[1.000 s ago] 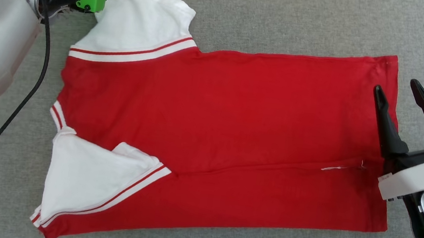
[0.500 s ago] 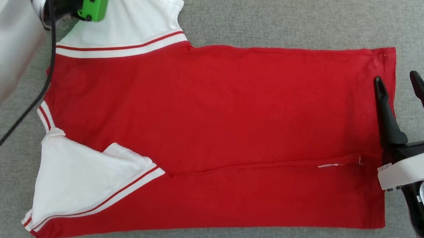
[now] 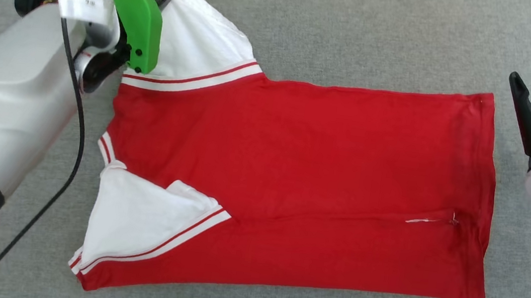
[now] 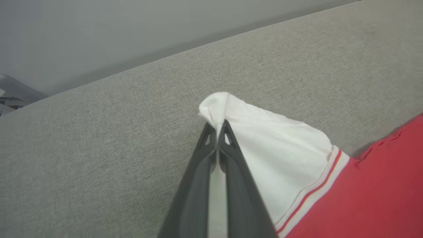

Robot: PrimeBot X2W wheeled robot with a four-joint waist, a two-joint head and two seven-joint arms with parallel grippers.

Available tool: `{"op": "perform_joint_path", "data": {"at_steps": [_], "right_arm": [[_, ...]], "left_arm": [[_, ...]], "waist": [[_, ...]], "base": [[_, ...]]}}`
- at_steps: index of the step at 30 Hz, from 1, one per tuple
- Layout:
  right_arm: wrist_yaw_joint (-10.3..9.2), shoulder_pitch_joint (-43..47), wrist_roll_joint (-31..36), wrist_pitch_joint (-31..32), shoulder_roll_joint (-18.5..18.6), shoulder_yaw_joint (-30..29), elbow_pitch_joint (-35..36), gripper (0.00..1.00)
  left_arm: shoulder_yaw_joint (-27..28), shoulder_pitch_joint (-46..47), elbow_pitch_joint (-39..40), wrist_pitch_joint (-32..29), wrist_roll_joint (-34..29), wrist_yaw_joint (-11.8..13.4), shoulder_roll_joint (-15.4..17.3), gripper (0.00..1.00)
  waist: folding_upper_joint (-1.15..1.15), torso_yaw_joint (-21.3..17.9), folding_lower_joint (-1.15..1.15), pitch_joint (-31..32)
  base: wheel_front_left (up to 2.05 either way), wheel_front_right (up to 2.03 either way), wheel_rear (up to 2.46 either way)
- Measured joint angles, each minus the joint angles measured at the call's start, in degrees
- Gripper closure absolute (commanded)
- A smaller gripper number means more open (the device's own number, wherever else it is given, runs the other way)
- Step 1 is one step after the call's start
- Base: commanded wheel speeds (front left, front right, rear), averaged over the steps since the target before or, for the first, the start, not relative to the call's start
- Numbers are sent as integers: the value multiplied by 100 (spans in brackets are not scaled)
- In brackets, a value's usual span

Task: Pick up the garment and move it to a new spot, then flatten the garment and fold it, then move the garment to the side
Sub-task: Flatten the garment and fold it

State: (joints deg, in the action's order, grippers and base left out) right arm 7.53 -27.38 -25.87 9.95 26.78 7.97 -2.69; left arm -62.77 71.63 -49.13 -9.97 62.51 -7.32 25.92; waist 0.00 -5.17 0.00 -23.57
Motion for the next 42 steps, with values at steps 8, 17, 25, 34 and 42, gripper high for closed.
{"op": "perform_joint_path", "data": {"at_steps": [8,17,25,34,42], "right_arm": [[0,-609,-872,1964,892,765,-655,0],[0,-1266,-1327,3201,1084,1276,-1610,0],[0,-1713,-1266,3055,710,1626,-2719,0],[-1,-1917,-1451,2677,436,2002,-3643,0],[0,-1946,-1582,1337,383,2343,-3838,100]], "left_arm": [[158,-543,66,923,59,4,-99,100],[204,-956,367,1577,57,238,-231,100],[222,-1061,612,1851,47,431,-288,100],[229,-1071,702,1925,42,502,-292,100],[256,-1314,677,2067,48,506,-274,100]], "waist": [[0,284,0,347],[0,593,0,432],[0,768,0,262],[0,825,0,126],[0,787,0,331]], "base": [[0,0,0],[0,0,0],[0,0,0],[0,0,0],[0,0,0]]}}
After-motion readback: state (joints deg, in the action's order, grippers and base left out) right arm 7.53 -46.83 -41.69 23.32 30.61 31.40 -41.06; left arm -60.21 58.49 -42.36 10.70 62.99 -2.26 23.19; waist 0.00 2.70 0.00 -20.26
